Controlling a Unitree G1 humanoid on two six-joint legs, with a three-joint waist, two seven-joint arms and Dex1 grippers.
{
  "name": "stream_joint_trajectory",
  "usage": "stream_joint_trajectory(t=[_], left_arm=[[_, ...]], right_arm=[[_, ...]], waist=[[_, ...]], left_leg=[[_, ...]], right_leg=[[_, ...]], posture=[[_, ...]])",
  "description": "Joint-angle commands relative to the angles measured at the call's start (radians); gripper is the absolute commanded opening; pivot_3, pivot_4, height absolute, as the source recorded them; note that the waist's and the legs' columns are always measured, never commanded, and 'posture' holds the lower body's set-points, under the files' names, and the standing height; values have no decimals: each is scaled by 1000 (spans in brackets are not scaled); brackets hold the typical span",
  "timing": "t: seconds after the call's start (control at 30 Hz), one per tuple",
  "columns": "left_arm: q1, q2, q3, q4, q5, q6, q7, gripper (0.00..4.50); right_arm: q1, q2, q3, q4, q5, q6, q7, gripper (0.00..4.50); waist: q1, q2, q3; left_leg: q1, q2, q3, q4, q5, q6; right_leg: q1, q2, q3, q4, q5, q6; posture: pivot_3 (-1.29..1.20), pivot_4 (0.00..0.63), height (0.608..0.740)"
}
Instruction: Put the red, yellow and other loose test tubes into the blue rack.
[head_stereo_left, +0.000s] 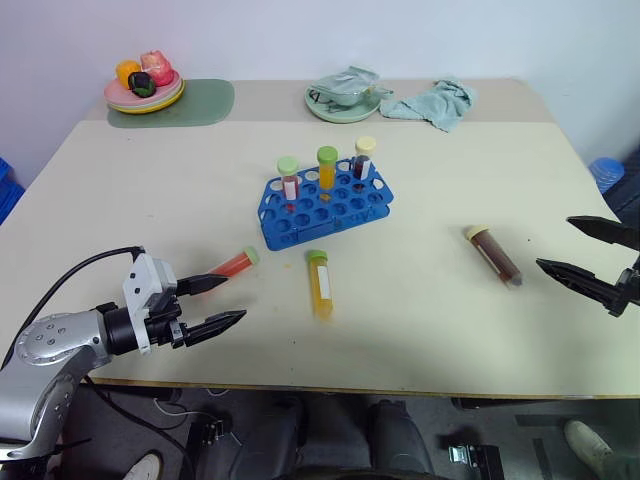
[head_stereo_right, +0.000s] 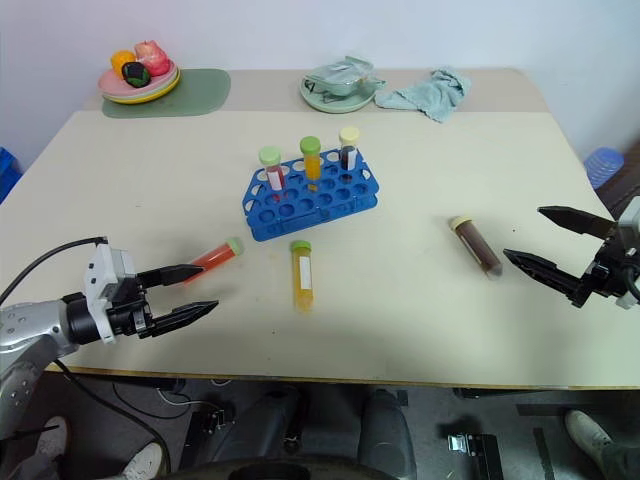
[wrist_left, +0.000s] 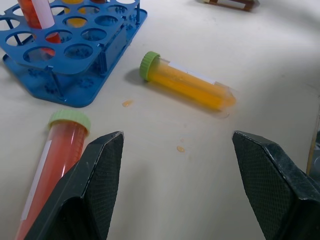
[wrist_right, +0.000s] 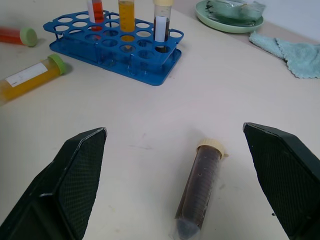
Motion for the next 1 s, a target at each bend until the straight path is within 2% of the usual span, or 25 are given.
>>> stream_joint_trajectory(t=[0.03,0.33,0.67,0.77,0.87,1.0], left_arm=[[-15,2,18,-10,-25,-1,0,3537],[12,-41,-18,-11,-6,-30,16,3537],[-30,-51,-44,34,-3,-57,-8,3537],[-59,-59,-66,52,5,-68,-14,3537],[-94,-60,-86,68,6,-67,-20,3537],[-133,-46,-105,91,14,-52,-28,3537]], right_arm=[[-7,-4,-26,-3,8,-19,0,4476],[-1,-2,-29,-15,12,-13,-5,4476],[-24,30,15,-77,26,11,-63,4476],[-84,32,100,-86,-9,55,-147,4476],[-175,-16,240,-26,-76,181,-225,4476],[-335,-85,438,92,-110,377,-197,4476]], waist=[[0,0,0],[0,0,0],[-1,0,0],[-4,1,0],[-2,1,0],[-1,1,0]], left_leg=[[0,0,0,0,0,0],[0,0,0,0,0,0],[0,0,0,0,0,0],[0,0,0,0,0,0],[0,0,0,0,0,0],[0,0,0,1,0,0]], right_leg=[[0,0,0,0,0,0],[0,0,0,0,0,0],[0,0,0,0,0,0],[0,0,0,0,0,0],[0,0,0,0,0,0],[-1,0,0,1,0,-1]], posture=[[0,150,740],[0,150,740],[0,150,740],[0,150,740],[0,150,740],[0,150,740]])
